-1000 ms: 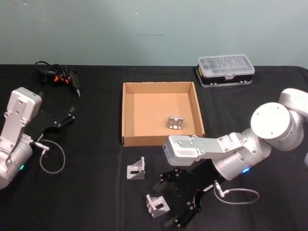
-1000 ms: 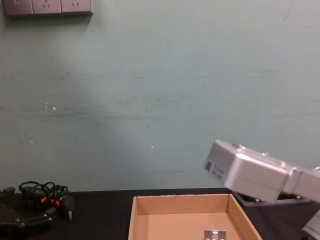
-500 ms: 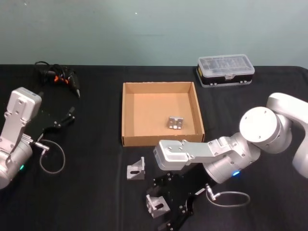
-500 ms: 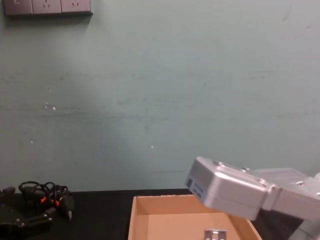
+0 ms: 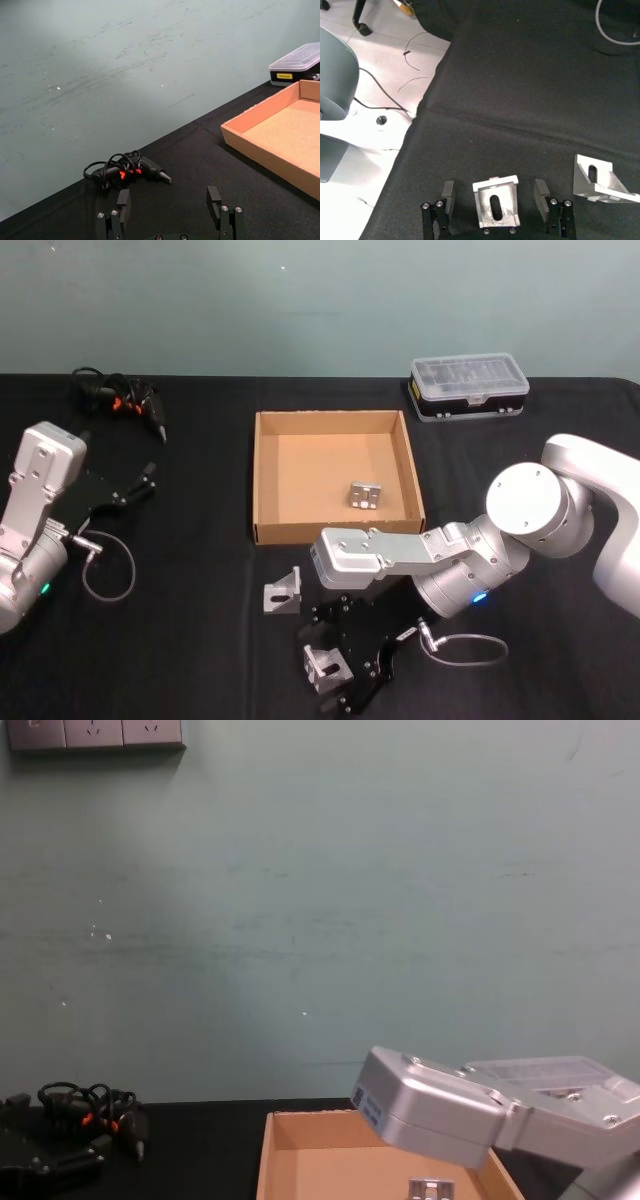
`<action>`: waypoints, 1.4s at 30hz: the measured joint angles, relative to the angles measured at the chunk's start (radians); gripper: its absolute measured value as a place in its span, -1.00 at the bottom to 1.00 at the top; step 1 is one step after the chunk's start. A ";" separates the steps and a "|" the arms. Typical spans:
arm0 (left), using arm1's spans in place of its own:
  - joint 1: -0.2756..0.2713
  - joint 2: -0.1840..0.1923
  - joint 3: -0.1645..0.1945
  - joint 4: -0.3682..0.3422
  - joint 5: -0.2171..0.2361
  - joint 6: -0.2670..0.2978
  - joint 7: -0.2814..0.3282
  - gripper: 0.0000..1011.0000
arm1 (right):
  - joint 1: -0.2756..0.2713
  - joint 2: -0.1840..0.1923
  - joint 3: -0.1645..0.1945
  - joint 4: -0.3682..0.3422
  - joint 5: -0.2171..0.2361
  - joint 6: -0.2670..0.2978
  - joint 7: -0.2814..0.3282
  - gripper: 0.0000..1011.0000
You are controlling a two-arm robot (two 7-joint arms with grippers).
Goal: Use one hand to pick up the angle iron from the table and place it into the box.
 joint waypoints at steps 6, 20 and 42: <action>0.000 0.000 0.000 0.000 0.000 0.000 0.000 0.98 | -0.001 -0.007 0.006 0.009 0.000 -0.002 -0.015 0.92; 0.000 0.000 0.000 0.000 0.000 0.000 0.000 0.98 | -0.005 -0.012 0.012 0.013 -0.004 -0.005 -0.021 0.18; 0.000 0.000 0.000 0.000 0.000 0.000 0.000 0.98 | -0.095 0.052 0.159 -0.107 0.122 0.005 -0.151 -0.11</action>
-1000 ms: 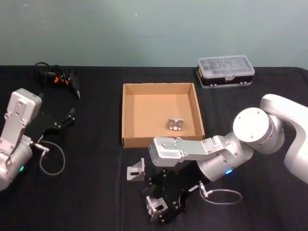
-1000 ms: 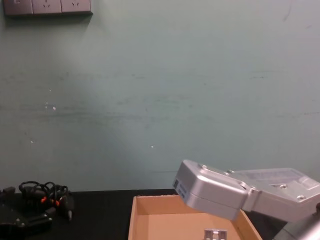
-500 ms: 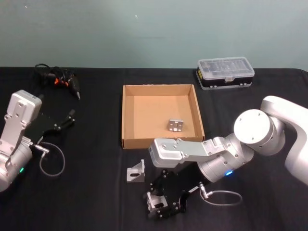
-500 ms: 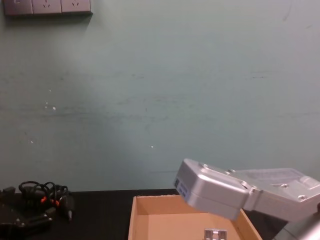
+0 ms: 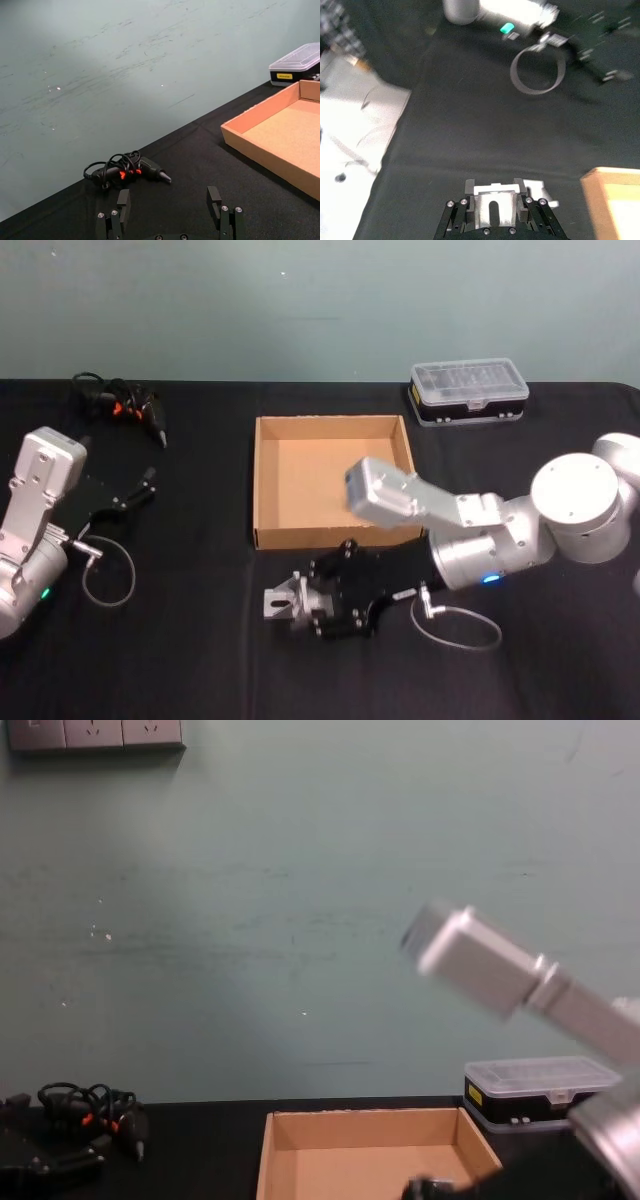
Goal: Use one hand to pick up the angle iron from the table and place it into the box.
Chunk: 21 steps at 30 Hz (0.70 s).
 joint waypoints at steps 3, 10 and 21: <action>0.000 0.000 0.000 0.000 0.000 0.000 0.000 0.98 | -0.027 0.009 0.048 -0.020 0.042 0.009 -0.044 -0.11; 0.000 0.000 0.000 0.000 0.000 0.000 0.000 0.98 | -0.085 -0.001 0.155 -0.035 0.114 0.050 -0.189 -0.11; 0.000 0.000 0.000 0.000 0.000 0.000 0.000 0.98 | -0.157 -0.103 0.283 0.005 0.141 0.128 -0.462 -0.11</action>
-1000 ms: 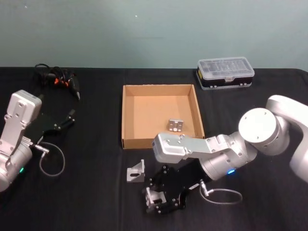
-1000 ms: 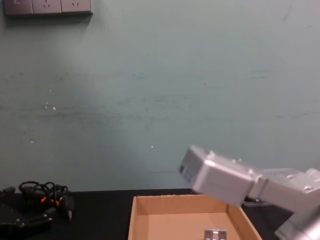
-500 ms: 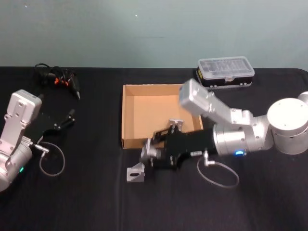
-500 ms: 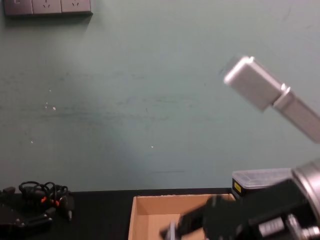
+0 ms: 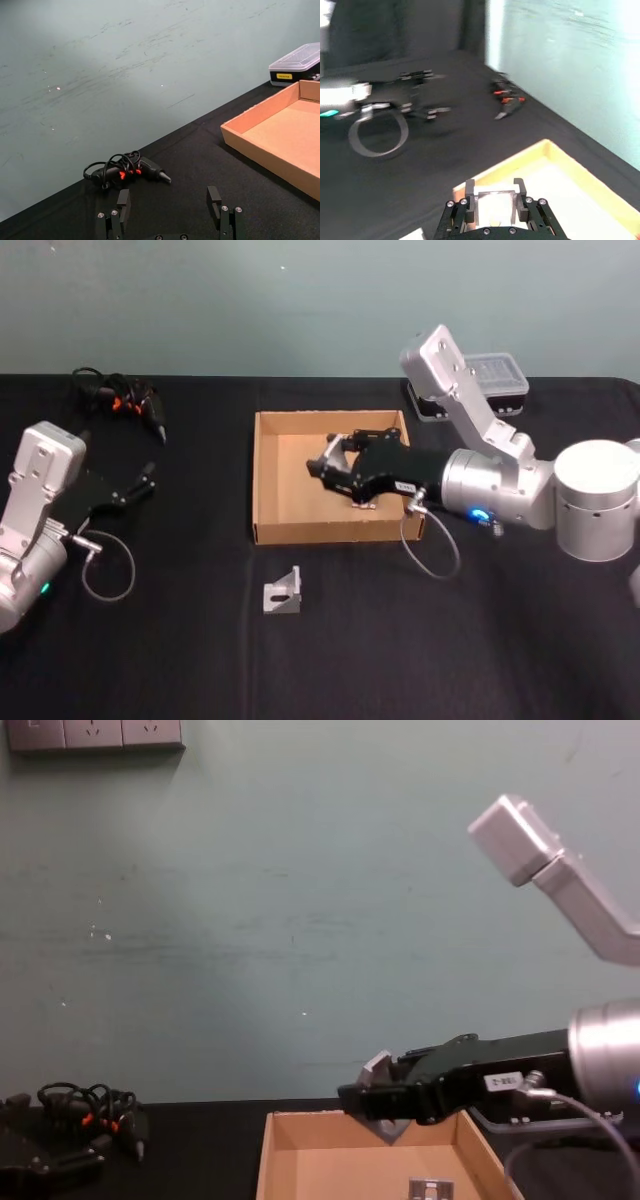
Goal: Use one hand to pick up the angle iron from the table and place it into the box.
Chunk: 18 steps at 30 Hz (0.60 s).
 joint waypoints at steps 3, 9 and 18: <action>0.000 0.000 0.000 0.000 0.000 0.000 0.000 0.98 | -0.005 -0.037 0.018 0.024 -0.001 0.019 -0.054 -0.11; 0.000 0.000 0.000 0.000 0.000 0.000 0.000 0.98 | 0.004 -0.136 0.044 0.120 -0.011 0.056 -0.155 -0.11; 0.000 0.000 0.000 0.000 0.000 0.000 0.000 0.98 | 0.032 -0.218 0.047 0.231 -0.033 0.067 -0.186 -0.11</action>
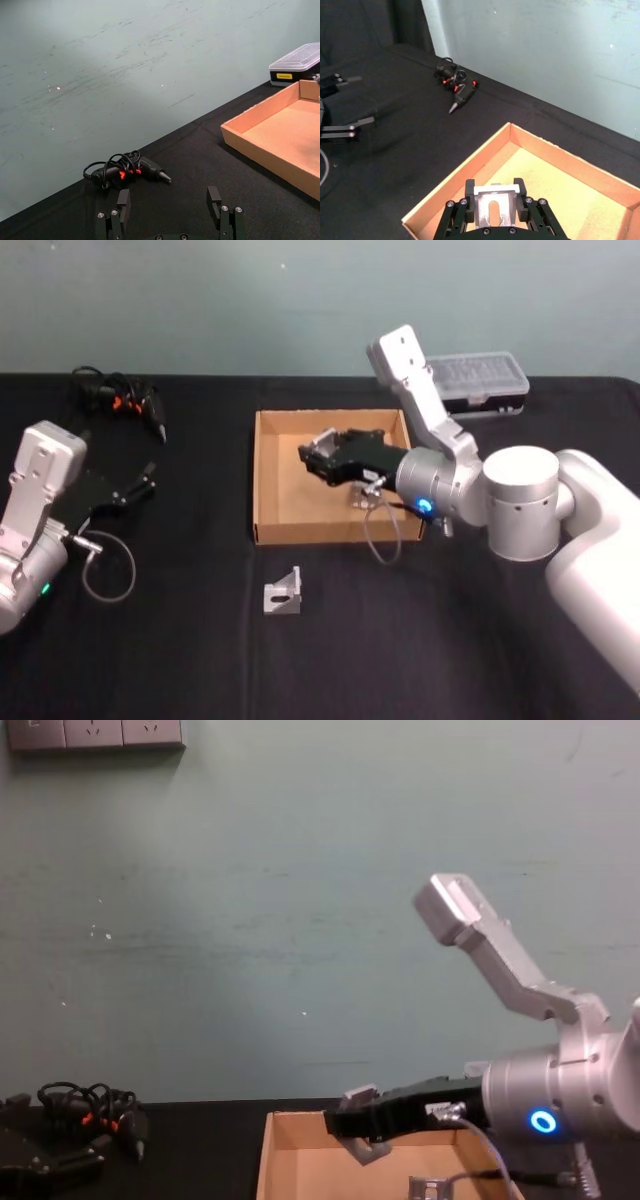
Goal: Use one hand to pick up the angle iron from the table and place it into the box.
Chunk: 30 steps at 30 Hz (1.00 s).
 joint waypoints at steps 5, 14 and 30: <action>0.000 0.000 0.000 0.000 0.000 0.000 0.000 0.98 | 0.013 -0.031 0.000 0.049 -0.014 0.005 -0.003 -0.11; 0.000 0.000 0.000 0.000 0.000 0.000 0.000 0.98 | 0.030 -0.064 -0.006 0.099 -0.045 0.015 0.002 -0.11; 0.000 0.000 0.000 0.000 0.000 0.000 0.000 0.98 | 0.041 -0.086 -0.015 0.124 -0.101 0.048 0.022 -0.03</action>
